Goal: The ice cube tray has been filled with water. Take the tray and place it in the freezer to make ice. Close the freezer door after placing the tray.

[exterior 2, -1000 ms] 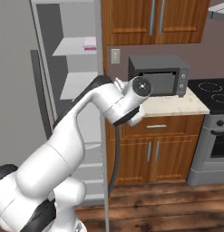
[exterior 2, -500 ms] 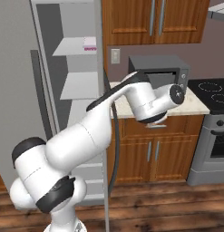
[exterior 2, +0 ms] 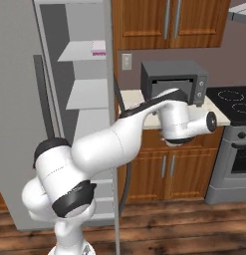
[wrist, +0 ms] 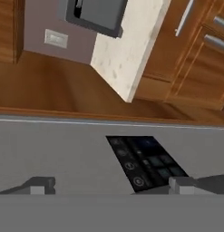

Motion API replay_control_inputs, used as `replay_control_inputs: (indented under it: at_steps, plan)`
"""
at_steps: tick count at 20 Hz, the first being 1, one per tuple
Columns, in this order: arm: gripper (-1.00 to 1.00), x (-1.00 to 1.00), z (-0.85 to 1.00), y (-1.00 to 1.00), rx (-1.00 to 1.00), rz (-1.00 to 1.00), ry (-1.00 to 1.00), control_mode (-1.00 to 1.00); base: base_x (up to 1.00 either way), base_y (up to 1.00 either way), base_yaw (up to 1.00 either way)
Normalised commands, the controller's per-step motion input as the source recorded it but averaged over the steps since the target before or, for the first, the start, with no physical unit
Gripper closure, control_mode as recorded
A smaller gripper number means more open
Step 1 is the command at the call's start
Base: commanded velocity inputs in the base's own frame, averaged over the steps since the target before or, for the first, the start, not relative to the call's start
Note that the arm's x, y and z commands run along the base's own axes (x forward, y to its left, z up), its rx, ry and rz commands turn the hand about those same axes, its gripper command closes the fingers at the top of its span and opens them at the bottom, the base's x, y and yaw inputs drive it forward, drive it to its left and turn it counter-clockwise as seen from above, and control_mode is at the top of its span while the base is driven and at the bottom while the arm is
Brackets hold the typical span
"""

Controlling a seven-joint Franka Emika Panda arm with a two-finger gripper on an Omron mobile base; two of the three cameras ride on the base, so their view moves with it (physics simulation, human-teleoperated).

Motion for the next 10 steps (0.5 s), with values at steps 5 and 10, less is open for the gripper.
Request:
replay_control_inputs:
  at_steps: [5,10]
  plan:
    - [-1.00,0.00,-0.44,0.08,0.01,0.12,0.02,-1.00,0.00,0.00,0.00]
    - [-1.00,0.00,-0.47,0.05,0.00,0.15,0.06,-1.00,0.00,0.00,0.00]
